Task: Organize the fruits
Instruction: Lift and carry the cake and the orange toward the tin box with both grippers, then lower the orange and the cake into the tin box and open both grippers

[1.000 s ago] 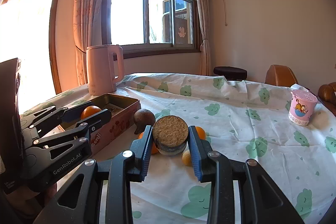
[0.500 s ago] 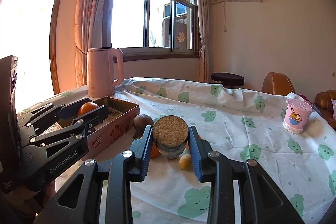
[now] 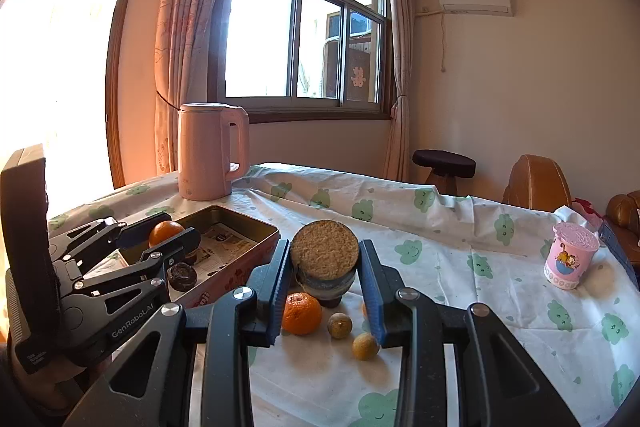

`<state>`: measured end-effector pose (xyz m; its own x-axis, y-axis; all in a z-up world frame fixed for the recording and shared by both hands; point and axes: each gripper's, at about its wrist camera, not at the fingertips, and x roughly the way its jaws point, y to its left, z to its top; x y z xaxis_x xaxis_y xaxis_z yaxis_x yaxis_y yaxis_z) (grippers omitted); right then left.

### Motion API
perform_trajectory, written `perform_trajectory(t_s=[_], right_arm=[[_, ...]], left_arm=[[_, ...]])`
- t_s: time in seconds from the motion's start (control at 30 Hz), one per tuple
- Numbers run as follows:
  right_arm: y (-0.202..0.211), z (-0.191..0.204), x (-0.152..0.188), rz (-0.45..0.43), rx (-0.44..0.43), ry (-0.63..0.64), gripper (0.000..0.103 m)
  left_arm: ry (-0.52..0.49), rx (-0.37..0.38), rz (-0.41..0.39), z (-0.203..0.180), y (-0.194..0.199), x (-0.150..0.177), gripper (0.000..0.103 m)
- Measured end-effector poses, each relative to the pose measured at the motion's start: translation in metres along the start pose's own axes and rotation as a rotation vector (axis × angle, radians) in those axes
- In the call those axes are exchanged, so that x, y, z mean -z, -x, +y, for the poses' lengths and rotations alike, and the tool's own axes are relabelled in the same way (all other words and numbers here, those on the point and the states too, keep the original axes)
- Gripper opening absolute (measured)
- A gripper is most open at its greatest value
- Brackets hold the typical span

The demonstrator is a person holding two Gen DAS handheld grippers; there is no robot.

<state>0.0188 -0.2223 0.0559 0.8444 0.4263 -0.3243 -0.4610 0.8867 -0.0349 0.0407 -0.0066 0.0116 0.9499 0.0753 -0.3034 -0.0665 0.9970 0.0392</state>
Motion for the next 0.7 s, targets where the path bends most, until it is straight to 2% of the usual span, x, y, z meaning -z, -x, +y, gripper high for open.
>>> perform_trajectory(t_s=[0.37, 0.7], right_arm=[[-0.030, 0.018, -0.019, 0.024, -0.065, 0.029, 0.035], [-0.072, 0.043, -0.026, 0.083, -0.140, 0.035, 0.035]], left_arm=[[0.047, -0.097, 0.049, 0.052, -0.013, -0.004, 0.038], [0.068, -0.151, 0.150, 0.091, -0.035, 0.006, 0.038]])
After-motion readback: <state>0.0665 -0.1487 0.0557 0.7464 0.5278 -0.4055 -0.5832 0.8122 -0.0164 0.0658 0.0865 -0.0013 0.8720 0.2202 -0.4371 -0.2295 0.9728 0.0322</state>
